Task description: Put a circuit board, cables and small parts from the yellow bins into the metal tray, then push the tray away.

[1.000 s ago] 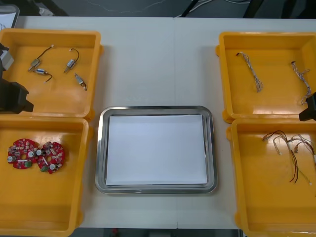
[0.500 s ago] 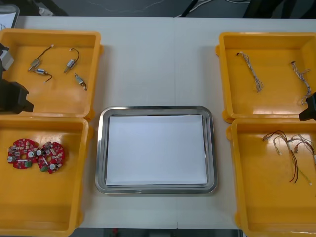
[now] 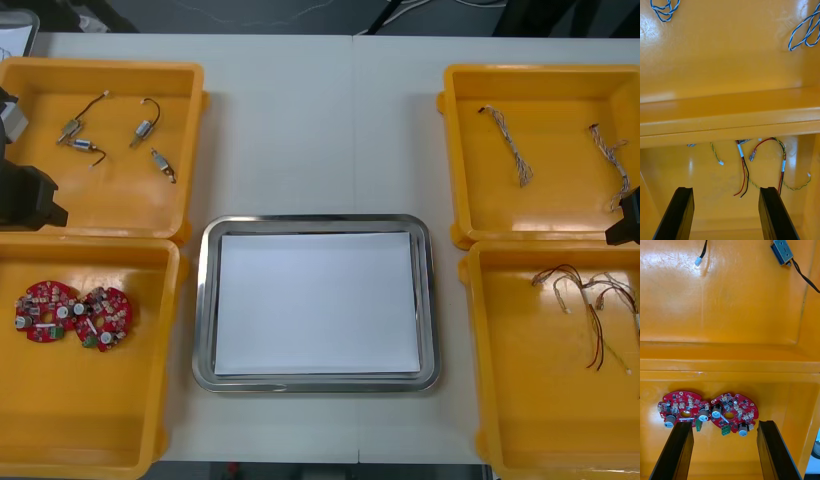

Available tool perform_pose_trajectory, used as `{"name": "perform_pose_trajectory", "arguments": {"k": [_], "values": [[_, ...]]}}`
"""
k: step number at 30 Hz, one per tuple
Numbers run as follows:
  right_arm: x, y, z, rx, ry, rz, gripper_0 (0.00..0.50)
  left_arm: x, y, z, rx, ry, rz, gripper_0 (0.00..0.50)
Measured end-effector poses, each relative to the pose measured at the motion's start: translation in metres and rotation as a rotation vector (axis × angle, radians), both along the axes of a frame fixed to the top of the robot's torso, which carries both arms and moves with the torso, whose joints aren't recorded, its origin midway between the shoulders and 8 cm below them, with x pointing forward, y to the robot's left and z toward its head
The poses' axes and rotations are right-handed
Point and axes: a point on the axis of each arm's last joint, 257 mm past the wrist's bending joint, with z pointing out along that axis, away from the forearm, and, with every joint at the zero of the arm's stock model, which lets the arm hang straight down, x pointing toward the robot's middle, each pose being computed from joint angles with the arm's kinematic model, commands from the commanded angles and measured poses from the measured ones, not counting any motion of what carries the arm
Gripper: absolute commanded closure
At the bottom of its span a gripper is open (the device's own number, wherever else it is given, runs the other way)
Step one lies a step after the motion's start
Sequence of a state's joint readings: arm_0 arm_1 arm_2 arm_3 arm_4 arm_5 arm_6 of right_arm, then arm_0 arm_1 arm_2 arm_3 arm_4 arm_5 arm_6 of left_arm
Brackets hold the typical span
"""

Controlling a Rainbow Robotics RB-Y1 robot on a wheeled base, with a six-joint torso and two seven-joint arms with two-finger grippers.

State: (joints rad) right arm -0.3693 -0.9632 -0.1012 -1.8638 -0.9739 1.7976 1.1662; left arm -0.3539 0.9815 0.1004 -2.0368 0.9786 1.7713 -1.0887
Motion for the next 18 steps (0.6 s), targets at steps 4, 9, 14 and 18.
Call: {"name": "perform_pose_trajectory", "arguments": {"k": [4, 9, 14, 18], "values": [[0.0000, 0.0000, 0.0000, 0.000, 0.000, 0.000, 0.000, 0.0000, 0.0000, 0.0000, 0.000, 0.000, 0.000, 0.000], [0.0000, 0.0000, 0.0000, 0.000, 0.000, 0.000, 0.000, 0.0000, 0.0000, 0.0000, 0.000, 0.000, 0.000, 0.000], [0.0000, 0.0000, 0.0000, 0.000, 0.000, 0.000, 0.000, 0.0000, 0.0000, 0.0000, 0.000, 0.000, 0.000, 0.000], [0.0000, 0.0000, 0.0000, 0.000, 0.000, 0.000, 0.000, 0.0000, 0.0000, 0.0000, 0.000, 0.000, 0.000, 0.000]]}}
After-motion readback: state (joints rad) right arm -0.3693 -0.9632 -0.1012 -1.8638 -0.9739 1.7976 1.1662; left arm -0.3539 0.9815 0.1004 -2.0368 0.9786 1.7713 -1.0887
